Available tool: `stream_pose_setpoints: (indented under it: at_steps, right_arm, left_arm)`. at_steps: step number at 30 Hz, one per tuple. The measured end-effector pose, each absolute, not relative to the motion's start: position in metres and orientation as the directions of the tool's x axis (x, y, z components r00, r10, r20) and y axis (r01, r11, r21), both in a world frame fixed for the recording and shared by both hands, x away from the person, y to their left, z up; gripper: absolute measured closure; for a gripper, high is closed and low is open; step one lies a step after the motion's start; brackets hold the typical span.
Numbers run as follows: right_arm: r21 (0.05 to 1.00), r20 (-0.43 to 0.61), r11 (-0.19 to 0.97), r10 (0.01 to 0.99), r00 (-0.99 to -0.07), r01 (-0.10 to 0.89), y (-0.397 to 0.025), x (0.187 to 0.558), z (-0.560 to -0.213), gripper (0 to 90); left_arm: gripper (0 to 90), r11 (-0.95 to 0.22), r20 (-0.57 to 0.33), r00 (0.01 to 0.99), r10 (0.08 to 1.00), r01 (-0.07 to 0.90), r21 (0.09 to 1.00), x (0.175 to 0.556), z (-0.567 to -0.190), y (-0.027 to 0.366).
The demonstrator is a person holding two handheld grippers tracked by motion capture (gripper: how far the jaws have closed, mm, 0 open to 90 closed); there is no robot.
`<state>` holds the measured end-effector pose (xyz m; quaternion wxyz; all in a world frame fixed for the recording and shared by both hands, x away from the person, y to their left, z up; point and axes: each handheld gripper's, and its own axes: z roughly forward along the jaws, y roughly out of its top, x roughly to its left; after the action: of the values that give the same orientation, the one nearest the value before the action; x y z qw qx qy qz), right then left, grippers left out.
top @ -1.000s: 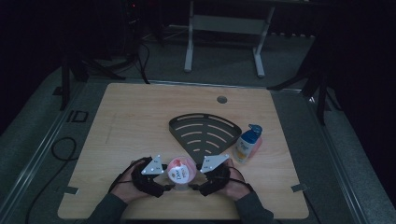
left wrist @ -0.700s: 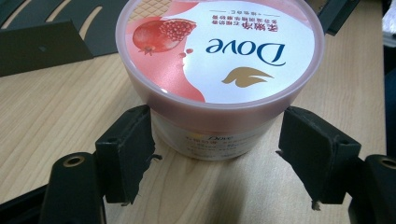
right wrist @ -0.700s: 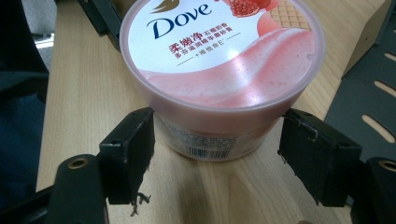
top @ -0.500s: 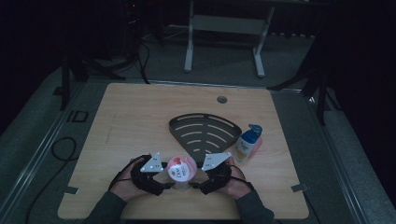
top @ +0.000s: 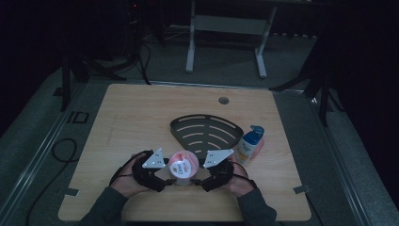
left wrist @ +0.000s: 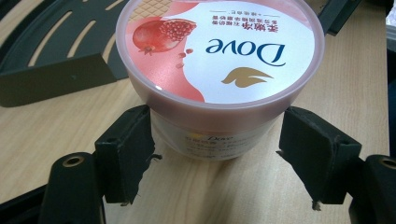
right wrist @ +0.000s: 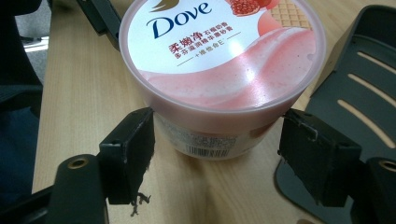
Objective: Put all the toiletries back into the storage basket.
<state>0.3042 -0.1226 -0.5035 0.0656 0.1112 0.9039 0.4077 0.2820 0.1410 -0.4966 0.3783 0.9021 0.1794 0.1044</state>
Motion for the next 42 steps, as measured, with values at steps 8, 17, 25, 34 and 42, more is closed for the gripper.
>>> stream_pose_setpoints:
  at_steps: [8, 17, 25, 34, 42]
  right_arm:
    - [0.751, -0.038, 0.644, 0.258, -0.965, 0.143, -0.121, 0.312, -0.495, 26.3]
    - [0.749, -0.042, 0.647, 0.262, -0.964, 0.143, -0.120, 0.322, -0.489, 26.3]
    - [0.749, -0.050, 0.647, 0.267, -0.962, 0.141, -0.119, 0.332, -0.481, 26.0]
    - [0.747, -0.056, 0.648, 0.281, -0.958, 0.147, -0.115, 0.343, -0.475, 26.0]
    - [0.745, -0.070, 0.651, 0.296, -0.953, 0.147, -0.111, 0.355, -0.468, 26.1]
  left_arm:
    - [25.6, -0.652, 0.063, 0.912, 0.405, 0.240, 0.719, 0.290, -0.488, 0.141]
    - [25.4, -0.660, 0.074, 0.912, 0.403, 0.233, 0.714, 0.301, -0.481, 0.141]
    - [25.4, -0.658, 0.085, 0.911, 0.404, 0.225, 0.719, 0.311, -0.474, 0.143]
    - [25.4, -0.660, 0.082, 0.910, 0.406, 0.230, 0.715, 0.325, -0.469, 0.144]
    - [25.2, -0.652, 0.072, 0.907, 0.415, 0.242, 0.719, 0.339, -0.466, 0.147]
